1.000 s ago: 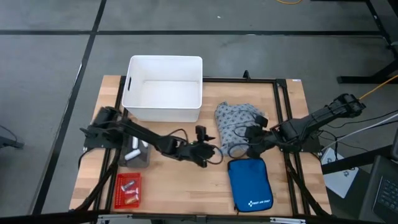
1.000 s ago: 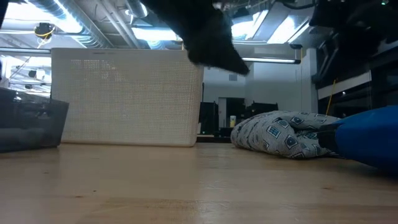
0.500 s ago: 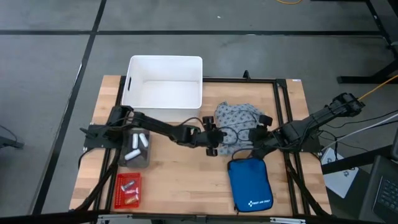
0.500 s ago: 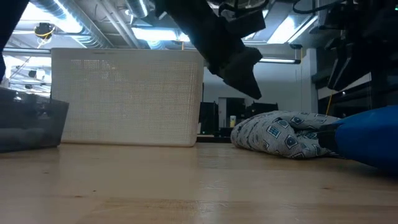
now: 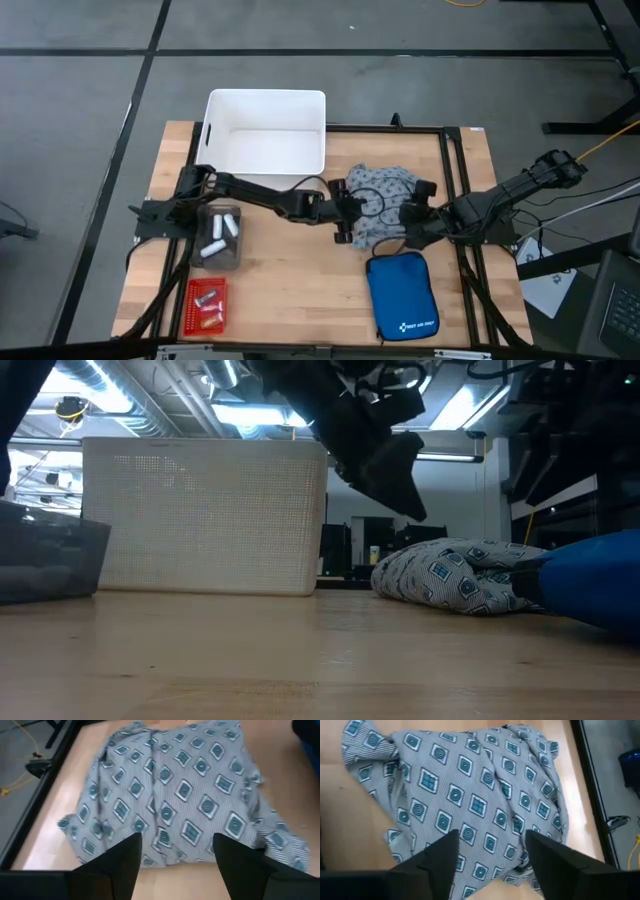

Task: Pick & place medical supplies in basket/bin
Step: Put the light blue patient gown into the white bin

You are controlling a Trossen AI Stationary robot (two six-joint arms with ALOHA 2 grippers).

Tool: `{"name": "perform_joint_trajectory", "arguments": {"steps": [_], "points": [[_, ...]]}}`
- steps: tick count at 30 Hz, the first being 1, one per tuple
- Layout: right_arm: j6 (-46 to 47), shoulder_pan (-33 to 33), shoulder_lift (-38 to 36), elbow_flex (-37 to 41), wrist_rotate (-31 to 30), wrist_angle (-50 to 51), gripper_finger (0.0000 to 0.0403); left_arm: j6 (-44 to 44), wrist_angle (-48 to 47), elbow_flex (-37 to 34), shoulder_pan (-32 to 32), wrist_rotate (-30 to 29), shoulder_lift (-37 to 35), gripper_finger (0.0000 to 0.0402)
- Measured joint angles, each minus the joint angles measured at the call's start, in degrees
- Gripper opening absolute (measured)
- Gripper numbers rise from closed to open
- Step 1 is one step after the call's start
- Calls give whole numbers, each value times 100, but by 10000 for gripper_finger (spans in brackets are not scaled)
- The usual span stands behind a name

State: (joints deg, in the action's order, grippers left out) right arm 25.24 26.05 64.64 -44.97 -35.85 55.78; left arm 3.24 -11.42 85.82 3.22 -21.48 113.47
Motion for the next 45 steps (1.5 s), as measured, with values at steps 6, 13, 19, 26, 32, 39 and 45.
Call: {"name": "perform_joint_trajectory", "arguments": {"steps": [6,13,19,26,32,39,45], "points": [[-157,-194,-2,21,0,-5,284,284,83,0,-194,85,58,249],[-217,-649,76,179,416,-57,293,252,408,-8,-405,302,258,249],[-324,-916,272,179,808,-141,288,293,622,-1,-433,329,375,249],[-390,-948,618,179,1091,-665,288,208,634,-7,-454,503,539,249],[-425,-1038,1013,179,1253,-730,288,55,901,0,-585,874,832,249],[-461,-1358,1545,179,1839,-1047,288,-95,1172,0,-682,1166,1029,249],[-700,-1734,2253,173,2331,-1494,287,-269,1169,0,-774,1250,1029,249]]}}
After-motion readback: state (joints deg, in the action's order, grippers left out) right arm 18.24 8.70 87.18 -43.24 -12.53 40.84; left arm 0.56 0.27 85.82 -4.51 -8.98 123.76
